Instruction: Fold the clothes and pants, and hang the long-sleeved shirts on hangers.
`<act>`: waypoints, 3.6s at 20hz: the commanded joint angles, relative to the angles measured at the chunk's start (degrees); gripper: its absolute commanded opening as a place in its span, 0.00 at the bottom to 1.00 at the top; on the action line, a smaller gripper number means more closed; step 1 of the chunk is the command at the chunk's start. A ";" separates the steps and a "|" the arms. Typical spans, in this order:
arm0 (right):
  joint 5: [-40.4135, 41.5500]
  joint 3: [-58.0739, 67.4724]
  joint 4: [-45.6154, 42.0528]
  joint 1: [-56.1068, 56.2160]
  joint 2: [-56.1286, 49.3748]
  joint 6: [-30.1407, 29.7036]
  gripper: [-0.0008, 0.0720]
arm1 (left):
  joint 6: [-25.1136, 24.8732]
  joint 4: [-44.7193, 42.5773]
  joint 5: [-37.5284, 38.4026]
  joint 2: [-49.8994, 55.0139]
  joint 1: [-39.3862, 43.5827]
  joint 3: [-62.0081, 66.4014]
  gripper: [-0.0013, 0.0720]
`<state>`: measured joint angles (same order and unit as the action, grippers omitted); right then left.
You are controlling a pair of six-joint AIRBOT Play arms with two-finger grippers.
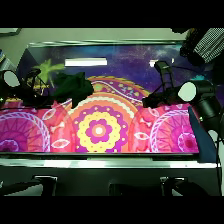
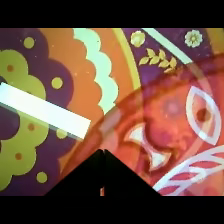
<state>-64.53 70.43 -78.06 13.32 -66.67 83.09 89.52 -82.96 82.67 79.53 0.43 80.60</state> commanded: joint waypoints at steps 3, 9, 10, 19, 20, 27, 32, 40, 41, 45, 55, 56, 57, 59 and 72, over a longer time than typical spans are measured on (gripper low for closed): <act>-0.02 0.04 0.00 0.04 -0.02 0.02 0.06 | 0.00 -0.02 -0.02 0.04 0.00 -0.02 0.04; -0.02 0.04 0.00 0.04 -0.02 0.02 0.06 | 0.00 -0.02 -0.02 0.04 0.02 -0.02 0.04; -0.02 0.04 0.00 0.04 -0.02 0.02 0.06 | 0.00 -0.02 -0.02 0.04 0.02 -0.02 0.04; 3.52 0.04 0.00 0.04 -0.02 0.04 0.06 | 0.00 -0.02 -0.02 0.04 0.00 -0.02 0.04; 3.52 0.04 0.00 0.04 -0.02 0.04 0.06 | 0.00 -0.02 -0.04 0.04 0.02 -0.02 0.04; 3.34 0.04 0.07 0.04 -0.02 0.26 0.06 | 0.00 -0.02 -0.46 0.04 0.00 -0.02 0.04; 3.41 0.04 0.04 0.04 -0.02 0.26 0.06 | 3.93 -0.94 -11.98 0.24 -0.04 0.09 1.00; -1.68 0.02 0.00 0.04 -0.04 0.52 0.16 | 3.93 -12.52 -29.22 20.48 -0.11 7.21 1.00; -1.57 0.02 0.02 0.04 -0.04 1.33 0.22 | 3.98 -12.87 -30.08 23.32 -0.11 8.41 1.00; -1.55 0.02 0.02 0.04 -0.04 4.55 0.22 | 7.82 -12.83 -30.58 31.12 -0.11 12.98 0.81; -6.78 0.07 -5.05 0.04 4.39 9.35 0.22 | 1.81 16.68 -7.61 20.44 8.83 20.68 0.04; -8.17 0.07 -7.26 0.04 5.75 9.86 0.22 | 2.54 20.81 -7.10 19.02 12.28 20.68 0.04; -9.51 0.07 -9.31 0.04 7.10 10.54 0.22 | 3.91 24.52 -7.23 18.21 15.87 20.68 0.04; -12.41 0.07 -12.96 0.04 10.08 10.75 0.22 | 7.17 29.00 -9.03 18.08 24.00 20.65 0.04; -13.42 -1.60 -16.68 0.04 16.72 10.38 0.22 | 12.24 27.67 -11.45 23.54 40.26 20.68 0.63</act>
<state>-82.26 69.84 -96.77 13.32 -50.22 90.96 103.68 -54.41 68.99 105.56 42.37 101.23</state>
